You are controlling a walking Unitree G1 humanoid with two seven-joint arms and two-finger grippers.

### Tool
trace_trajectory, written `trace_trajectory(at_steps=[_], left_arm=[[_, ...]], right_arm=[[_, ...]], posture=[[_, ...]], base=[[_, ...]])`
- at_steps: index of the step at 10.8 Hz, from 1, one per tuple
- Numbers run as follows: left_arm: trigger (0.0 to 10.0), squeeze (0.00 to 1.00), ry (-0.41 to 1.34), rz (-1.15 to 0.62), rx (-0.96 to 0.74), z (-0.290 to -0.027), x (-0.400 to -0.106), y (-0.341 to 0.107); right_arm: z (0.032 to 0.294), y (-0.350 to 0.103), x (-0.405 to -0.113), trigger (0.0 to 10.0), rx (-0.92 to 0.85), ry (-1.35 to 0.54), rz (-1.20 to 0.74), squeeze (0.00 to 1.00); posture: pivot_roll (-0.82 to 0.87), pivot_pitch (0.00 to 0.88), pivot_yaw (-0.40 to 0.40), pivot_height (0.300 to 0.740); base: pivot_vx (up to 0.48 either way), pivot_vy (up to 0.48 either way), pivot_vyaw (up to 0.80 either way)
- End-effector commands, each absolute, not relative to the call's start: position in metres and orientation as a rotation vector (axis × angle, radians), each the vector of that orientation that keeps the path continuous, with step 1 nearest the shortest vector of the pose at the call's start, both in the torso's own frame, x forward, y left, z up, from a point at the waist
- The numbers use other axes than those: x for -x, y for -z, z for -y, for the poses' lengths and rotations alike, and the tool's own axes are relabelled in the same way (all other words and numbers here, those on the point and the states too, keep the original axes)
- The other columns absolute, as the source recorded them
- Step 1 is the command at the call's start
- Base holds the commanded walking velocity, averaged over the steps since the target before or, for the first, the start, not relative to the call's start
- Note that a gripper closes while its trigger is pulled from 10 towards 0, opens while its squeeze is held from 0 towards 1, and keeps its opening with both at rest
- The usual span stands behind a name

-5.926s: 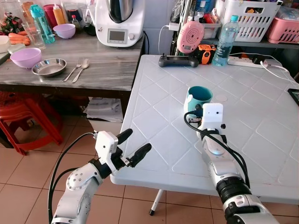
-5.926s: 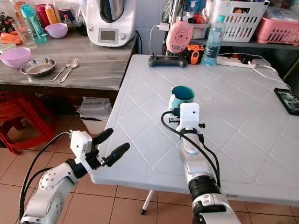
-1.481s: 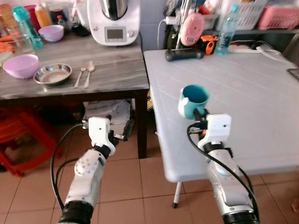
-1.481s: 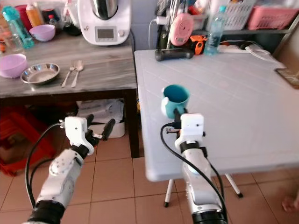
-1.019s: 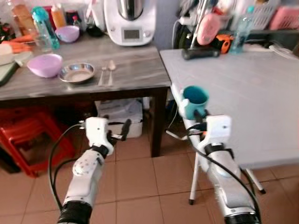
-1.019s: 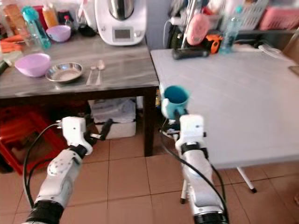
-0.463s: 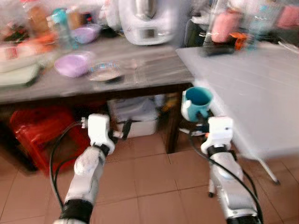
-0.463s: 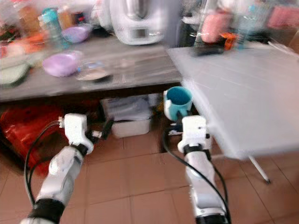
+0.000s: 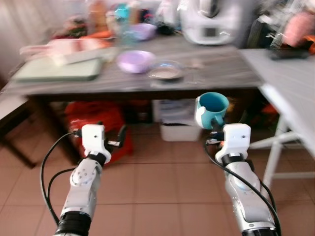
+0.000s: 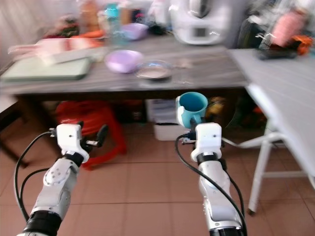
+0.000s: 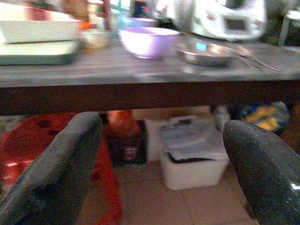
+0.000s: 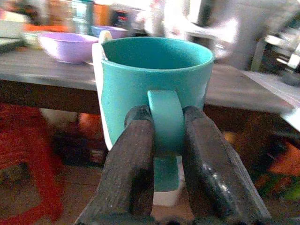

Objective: Setting the table

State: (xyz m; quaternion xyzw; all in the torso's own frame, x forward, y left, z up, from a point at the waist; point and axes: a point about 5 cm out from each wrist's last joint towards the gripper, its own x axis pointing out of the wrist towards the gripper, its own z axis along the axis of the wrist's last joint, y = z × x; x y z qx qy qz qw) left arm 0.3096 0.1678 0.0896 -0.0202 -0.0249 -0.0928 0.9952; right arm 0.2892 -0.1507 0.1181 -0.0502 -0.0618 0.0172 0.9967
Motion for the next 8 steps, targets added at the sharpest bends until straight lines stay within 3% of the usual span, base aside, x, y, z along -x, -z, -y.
trace_trajectory(at_steps=[1, 2, 4, 8], left_arm=[[10.0, 0.0, 0.155, 0.045, 0.022, -0.178, -0.308, -0.089], [10.0, 0.0, 0.122, 0.063, 0.003, -0.187, -0.297, -0.088], [10.0, 0.0, -0.027, 0.134, -0.084, -0.208, -0.287, -0.098], [10.0, 0.0, -0.001, 0.096, -0.091, -0.223, -0.264, -0.088]], right_arm=[[0.14, -0.129, -0.291, 10.0, 0.084, -0.073, 0.171, 0.0], [0.16, -0.128, -0.28, 10.0, 0.105, 0.006, 0.179, 0.0], [0.168, -0.125, -0.264, 10.0, 0.138, 0.058, 0.184, 0.0], [0.174, -0.125, -0.257, 10.0, 0.111, 0.134, 0.174, 0.0]], posture=[[0.0, 0.014, -0.009, 0.74], [0.0, 0.024, -0.012, 0.74], [-0.01, 0.027, -0.006, 0.74], [0.01, 0.024, -0.024, 0.74]], base=[[0.0, 0.469, 0.44], [0.0, 0.0, 0.0], [0.0, 0.0, 0.0], [0.0, 0.0, 0.0]])
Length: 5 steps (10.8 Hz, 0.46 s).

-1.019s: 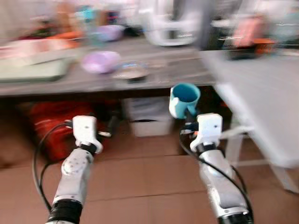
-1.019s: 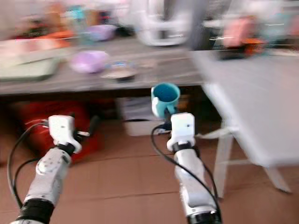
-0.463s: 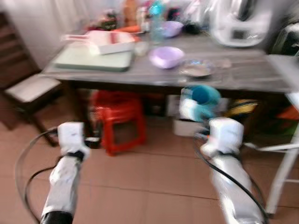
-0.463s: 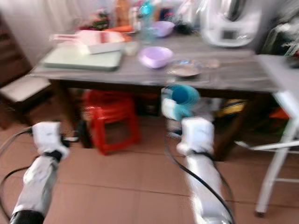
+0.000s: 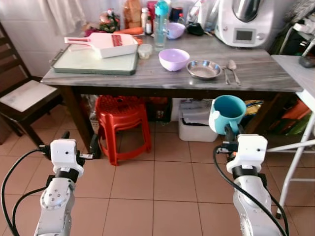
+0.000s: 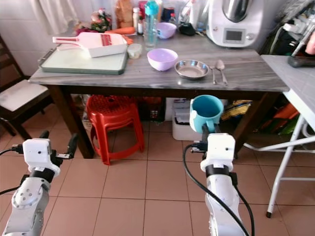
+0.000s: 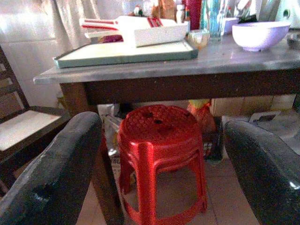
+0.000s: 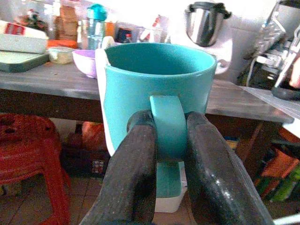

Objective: Setting the table

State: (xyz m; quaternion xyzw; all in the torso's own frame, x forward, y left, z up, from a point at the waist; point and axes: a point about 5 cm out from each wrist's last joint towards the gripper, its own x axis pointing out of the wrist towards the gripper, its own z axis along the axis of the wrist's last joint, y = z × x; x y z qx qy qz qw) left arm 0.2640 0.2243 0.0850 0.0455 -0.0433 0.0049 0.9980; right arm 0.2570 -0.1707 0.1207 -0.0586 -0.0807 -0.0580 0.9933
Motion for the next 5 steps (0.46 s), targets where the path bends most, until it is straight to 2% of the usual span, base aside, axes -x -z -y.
trace_trajectory(at_steps=[1, 3, 4, 5], left_arm=[[10.0, 0.0, 0.005, 0.097, -0.079, -0.221, -0.265, -0.088], [10.0, 0.0, 0.1, 0.127, -0.054, -0.199, -0.274, -0.094], [10.0, 0.0, 0.118, 0.139, -0.043, -0.197, -0.279, -0.098], [10.0, 0.0, 0.133, 0.147, -0.02, -0.196, -0.28, -0.1]], right_arm=[[0.174, -0.125, -0.257, 10.0, 0.113, 0.138, 0.174, 0.0], [0.172, -0.126, -0.26, 10.0, 0.116, 0.129, 0.178, 0.0], [0.171, -0.126, -0.26, 10.0, 0.114, 0.127, 0.179, 0.0], [0.17, -0.126, -0.261, 10.0, 0.114, 0.125, 0.181, 0.0]], posture=[[0.01, 0.024, -0.024, 0.74], [0.0, 0.018, -0.009, 0.74], [0.0, 0.015, -0.008, 0.74], [0.0, 0.015, -0.008, 0.74]], base=[[0.0, 0.0, 0.0], [0.0, 0.0, 0.0], [0.244, 0.0, 0.0], [0.0, 0.0, 0.0]])
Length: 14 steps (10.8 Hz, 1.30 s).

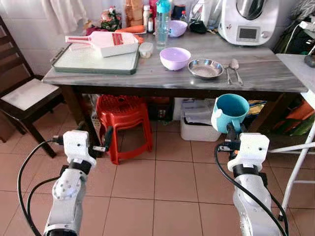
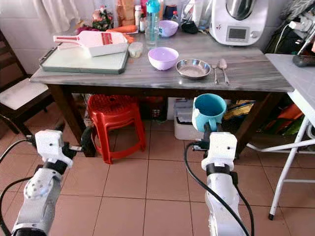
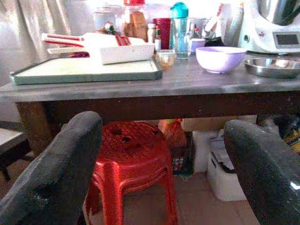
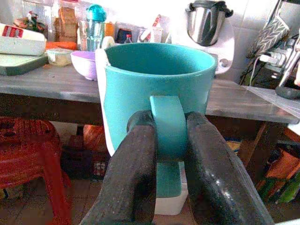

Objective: Setting the table

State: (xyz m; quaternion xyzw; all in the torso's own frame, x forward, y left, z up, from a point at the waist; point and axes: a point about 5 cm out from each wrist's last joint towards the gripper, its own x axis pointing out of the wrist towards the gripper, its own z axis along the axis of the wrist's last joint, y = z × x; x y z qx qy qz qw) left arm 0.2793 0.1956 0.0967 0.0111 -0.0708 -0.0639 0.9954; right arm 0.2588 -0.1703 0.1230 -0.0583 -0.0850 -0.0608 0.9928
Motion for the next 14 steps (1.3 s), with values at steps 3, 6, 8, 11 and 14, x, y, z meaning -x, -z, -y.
trace_trajectory(at_steps=[3, 6, 8, 11, 14], left_arm=[[10.0, 0.0, 0.172, 0.141, 0.0, -0.191, -0.279, -0.099], [10.0, 0.0, 0.208, 0.136, 0.017, -0.185, -0.28, -0.098], [10.0, 0.0, 0.211, 0.134, 0.028, -0.185, -0.281, -0.098], [10.0, 0.0, 0.245, 0.142, 0.061, -0.174, -0.284, -0.104], [10.0, 0.0, 0.258, 0.138, 0.07, -0.173, -0.285, -0.104]], right_arm=[[0.171, -0.125, -0.264, 10.0, 0.11, 0.126, 0.174, 0.0], [0.17, -0.125, -0.267, 10.0, 0.102, 0.123, 0.173, 0.0], [0.169, -0.123, -0.268, 10.0, 0.103, 0.117, 0.169, 0.0], [0.169, -0.123, -0.27, 10.0, 0.104, 0.12, 0.172, 0.0], [0.169, -0.123, -0.272, 10.0, 0.104, 0.117, 0.172, 0.0]], posture=[[0.0, 0.009, -0.008, 0.74], [0.0, 0.007, -0.005, 0.74], [0.0, 0.005, -0.004, 0.74], [0.0, 0.003, -0.001, 0.74], [0.0, 0.0, 0.0, 0.74]], base=[[0.304, 0.0, -0.14], [0.325, 0.0, -0.49], [0.328, 0.0, 0.0], [0.33, 0.0, 0.0], [0.33, 0.0, -0.76]])
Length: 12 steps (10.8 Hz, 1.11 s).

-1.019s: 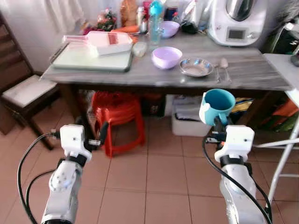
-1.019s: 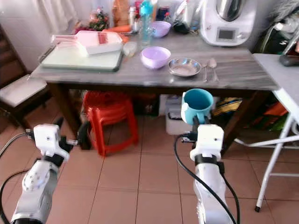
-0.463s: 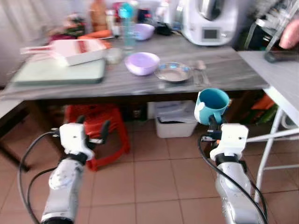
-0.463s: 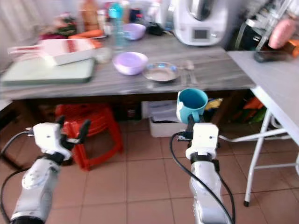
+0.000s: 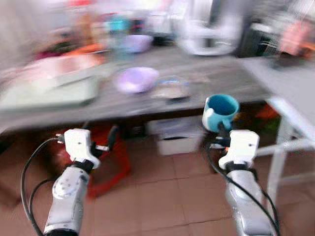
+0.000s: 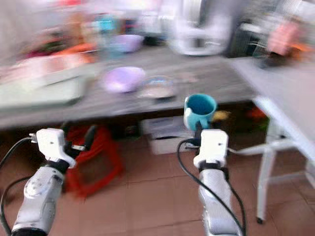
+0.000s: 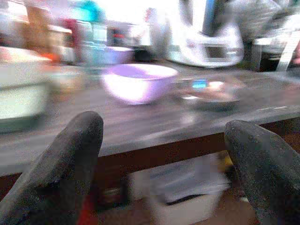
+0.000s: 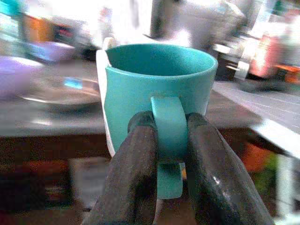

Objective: Setting the table

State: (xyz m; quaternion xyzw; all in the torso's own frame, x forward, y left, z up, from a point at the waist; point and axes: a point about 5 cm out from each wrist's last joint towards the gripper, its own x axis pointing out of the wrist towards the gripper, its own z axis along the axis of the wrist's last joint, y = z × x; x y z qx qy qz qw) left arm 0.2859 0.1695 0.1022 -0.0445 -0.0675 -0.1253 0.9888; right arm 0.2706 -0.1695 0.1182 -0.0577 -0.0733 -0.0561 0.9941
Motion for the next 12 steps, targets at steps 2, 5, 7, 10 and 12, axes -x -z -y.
trace_trajectory(at_steps=[2, 5, 7, 10, 12], left_arm=[[10.0, 0.0, 0.262, 0.14, 0.074, -0.171, -0.287, -0.106], [10.0, 0.0, 0.268, 0.165, 0.076, -0.165, -0.289, -0.113], [10.0, 0.0, 0.265, 0.167, 0.076, -0.164, -0.289, -0.113], [10.0, 0.0, 0.264, 0.169, 0.081, -0.163, -0.289, -0.113], [10.0, 0.0, 0.266, 0.168, 0.082, -0.162, -0.289, -0.113]], right_arm=[[0.168, -0.125, -0.276, 10.0, 0.105, 0.112, 0.179, 0.0], [0.163, -0.127, -0.278, 10.0, 0.113, 0.084, 0.188, 0.0], [0.164, -0.128, -0.279, 10.0, 0.118, 0.082, 0.193, 0.0], [0.162, -0.13, -0.281, 10.0, 0.14, 0.068, 0.206, 0.0], [0.164, -0.131, -0.281, 10.0, 0.146, 0.064, 0.205, 0.0]], posture=[[0.0, 0.0, 0.0, 0.74], [0.0, 0.0, -0.004, 0.74], [0.0, 0.0, -0.005, 0.74], [-0.01, 0.0, -0.008, 0.74], [-0.01, 0.0, -0.009, 0.74]], base=[[0.332, 0.0, 0.0], [0.326, 0.0, 0.0], [0.328, 0.0, 0.0], [0.328, 0.0, 0.3], [0.324, 0.0, 0.0]])
